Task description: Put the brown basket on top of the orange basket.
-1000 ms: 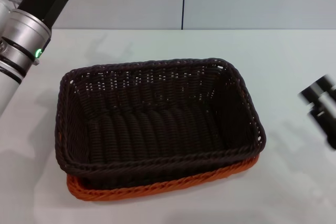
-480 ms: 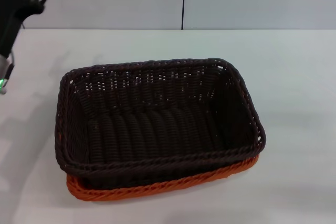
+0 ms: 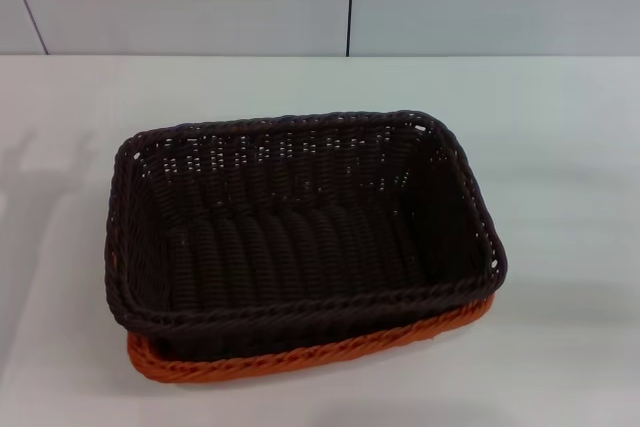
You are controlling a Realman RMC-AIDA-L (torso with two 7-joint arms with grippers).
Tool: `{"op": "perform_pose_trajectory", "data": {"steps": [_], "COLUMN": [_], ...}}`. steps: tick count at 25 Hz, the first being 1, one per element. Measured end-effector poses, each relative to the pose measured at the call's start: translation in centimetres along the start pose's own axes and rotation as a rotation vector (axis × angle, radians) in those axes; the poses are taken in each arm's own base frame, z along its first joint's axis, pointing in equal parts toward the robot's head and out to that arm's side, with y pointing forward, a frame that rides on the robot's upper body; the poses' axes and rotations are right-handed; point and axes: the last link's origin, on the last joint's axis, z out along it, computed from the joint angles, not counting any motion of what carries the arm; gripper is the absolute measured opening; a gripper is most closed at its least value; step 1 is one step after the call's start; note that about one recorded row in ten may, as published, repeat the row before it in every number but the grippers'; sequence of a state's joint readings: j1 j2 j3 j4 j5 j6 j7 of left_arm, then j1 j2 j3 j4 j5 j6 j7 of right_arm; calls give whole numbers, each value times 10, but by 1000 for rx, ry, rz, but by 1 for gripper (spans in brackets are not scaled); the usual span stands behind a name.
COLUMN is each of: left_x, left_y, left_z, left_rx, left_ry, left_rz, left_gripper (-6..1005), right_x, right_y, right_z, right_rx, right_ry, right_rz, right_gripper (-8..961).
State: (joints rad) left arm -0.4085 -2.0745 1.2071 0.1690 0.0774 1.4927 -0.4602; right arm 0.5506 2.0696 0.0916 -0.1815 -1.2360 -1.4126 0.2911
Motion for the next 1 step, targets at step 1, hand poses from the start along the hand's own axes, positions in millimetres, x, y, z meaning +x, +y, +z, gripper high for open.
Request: {"op": "perform_pose_trajectory", "data": {"steps": [1], "left_x": [1], "left_y": [-1], "left_z": [-1], "left_rx": [3], "left_ry": [1], "left_rz": [-6], "left_gripper": [813], "right_x": [1], "right_y": [2], "right_z": [4], "right_rx": [-2], "right_ry": [8], "right_rz": [-10], "right_gripper": [494]}}
